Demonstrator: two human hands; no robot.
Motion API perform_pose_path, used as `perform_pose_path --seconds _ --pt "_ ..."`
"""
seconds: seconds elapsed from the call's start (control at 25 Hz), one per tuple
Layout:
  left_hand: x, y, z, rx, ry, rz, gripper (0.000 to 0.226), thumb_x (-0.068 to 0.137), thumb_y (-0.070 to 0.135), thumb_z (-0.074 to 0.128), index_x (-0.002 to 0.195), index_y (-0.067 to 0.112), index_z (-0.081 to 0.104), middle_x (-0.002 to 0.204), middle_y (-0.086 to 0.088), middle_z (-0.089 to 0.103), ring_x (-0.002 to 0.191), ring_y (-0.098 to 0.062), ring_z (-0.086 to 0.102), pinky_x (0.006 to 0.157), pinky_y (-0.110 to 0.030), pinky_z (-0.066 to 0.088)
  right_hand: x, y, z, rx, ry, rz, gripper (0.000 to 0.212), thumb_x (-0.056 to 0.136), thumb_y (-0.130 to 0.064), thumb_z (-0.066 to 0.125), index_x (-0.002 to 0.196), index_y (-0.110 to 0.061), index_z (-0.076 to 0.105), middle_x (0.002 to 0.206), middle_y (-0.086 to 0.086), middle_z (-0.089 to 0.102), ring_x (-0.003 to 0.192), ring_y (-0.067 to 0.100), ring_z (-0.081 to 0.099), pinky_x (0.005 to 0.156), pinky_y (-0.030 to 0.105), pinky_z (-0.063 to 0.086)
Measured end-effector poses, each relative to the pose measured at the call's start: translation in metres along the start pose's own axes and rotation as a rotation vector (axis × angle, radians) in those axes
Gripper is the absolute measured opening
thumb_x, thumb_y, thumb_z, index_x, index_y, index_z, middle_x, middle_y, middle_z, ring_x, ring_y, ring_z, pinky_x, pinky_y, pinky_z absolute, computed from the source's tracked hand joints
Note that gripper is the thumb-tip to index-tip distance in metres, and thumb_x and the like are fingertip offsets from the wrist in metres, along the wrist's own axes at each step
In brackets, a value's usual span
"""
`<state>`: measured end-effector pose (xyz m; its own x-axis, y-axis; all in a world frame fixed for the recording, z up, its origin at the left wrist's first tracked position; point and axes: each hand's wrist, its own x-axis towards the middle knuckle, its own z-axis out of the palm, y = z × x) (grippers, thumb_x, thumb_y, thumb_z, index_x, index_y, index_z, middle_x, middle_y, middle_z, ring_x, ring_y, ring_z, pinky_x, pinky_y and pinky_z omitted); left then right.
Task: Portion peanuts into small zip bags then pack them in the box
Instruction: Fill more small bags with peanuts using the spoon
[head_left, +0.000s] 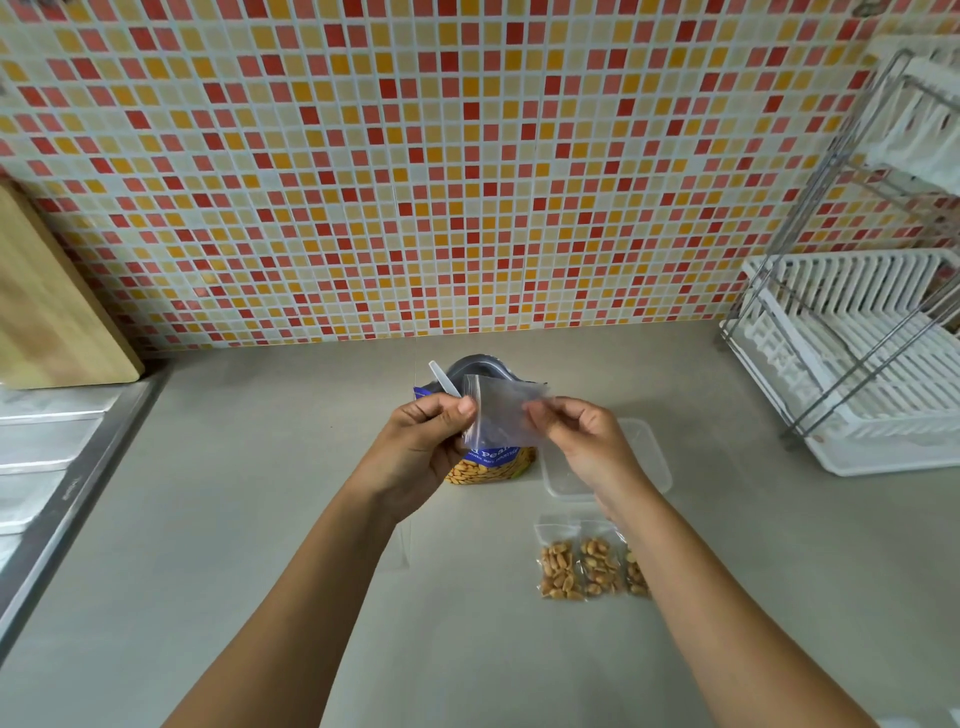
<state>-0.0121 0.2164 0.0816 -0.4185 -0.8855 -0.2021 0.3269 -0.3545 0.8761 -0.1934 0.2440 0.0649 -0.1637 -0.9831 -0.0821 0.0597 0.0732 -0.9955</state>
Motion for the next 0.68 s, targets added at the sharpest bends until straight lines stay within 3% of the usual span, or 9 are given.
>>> perform_pose_path --seconds 0.12,0.24,0.36,0.44,0.52,0.68 --pt "0.002 -0.005 0.003 -0.206 -0.023 -0.041 0.025 0.075 0.023 0.063 0.089 0.003 0.064 0.09 -0.012 0.054 0.083 -0.018 0.046 0.068 -0.016 0.051 0.0 0.002 0.006 -0.043 -0.038 0.042 0.013 0.091 -0.02 0.056 0.088 -0.022 0.069 0.079 -0.013 0.072 0.075 -0.005 0.066 0.066 0.008 0.048" --pt "0.001 -0.004 0.003 -0.181 0.01 -0.018 0.016 0.077 0.02 0.062 0.083 0.006 0.066 0.083 -0.011 0.057 0.078 -0.017 0.048 0.068 -0.018 0.051 0.001 0.003 0.003 -0.065 0.0 0.031 0.016 0.093 -0.021 0.055 0.087 -0.028 0.068 0.079 -0.015 0.072 0.076 -0.006 0.065 0.064 0.007 0.046" --pt "-0.004 0.003 0.003 0.299 0.116 0.095 0.011 0.087 0.013 0.058 0.081 0.011 0.068 0.077 -0.009 0.06 0.07 -0.014 0.054 0.068 -0.023 0.05 0.001 0.005 -0.004 0.059 0.096 0.047 0.01 0.089 -0.015 0.06 0.089 -0.021 0.069 0.076 -0.012 0.072 0.075 -0.003 0.066 0.066 0.011 0.048" --pt "-0.005 0.007 0.003 0.557 0.178 0.151 0.013 0.091 0.011 0.056 0.085 0.012 0.068 0.073 -0.005 0.064 0.063 -0.006 0.058 0.063 -0.018 0.05 0.001 0.003 -0.008 0.17 0.096 0.077 0.013 0.086 -0.013 0.064 0.08 -0.021 0.07 0.072 -0.01 0.07 0.071 0.001 0.064 0.068 0.016 0.049" --pt "-0.004 0.01 0.003 0.703 0.255 0.194 0.012 0.09 0.01 0.058 0.085 0.015 0.067 0.074 -0.003 0.068 0.062 -0.006 0.061 0.061 -0.018 0.05 0.001 0.001 -0.007 0.252 0.056 0.12 0.012 0.085 -0.011 0.063 0.081 -0.02 0.07 0.068 -0.007 0.068 0.065 0.003 0.063 0.064 0.015 0.05" --pt "-0.002 0.01 0.003 0.859 0.364 0.213 0.016 0.087 0.007 0.058 0.083 0.019 0.067 0.071 0.0 0.067 0.064 -0.013 0.059 0.062 -0.02 0.05 -0.003 -0.002 -0.005 0.296 0.012 0.173 0.017 0.092 -0.011 0.054 0.101 -0.007 0.068 0.074 -0.001 0.067 0.064 0.004 0.063 0.06 0.012 0.05"
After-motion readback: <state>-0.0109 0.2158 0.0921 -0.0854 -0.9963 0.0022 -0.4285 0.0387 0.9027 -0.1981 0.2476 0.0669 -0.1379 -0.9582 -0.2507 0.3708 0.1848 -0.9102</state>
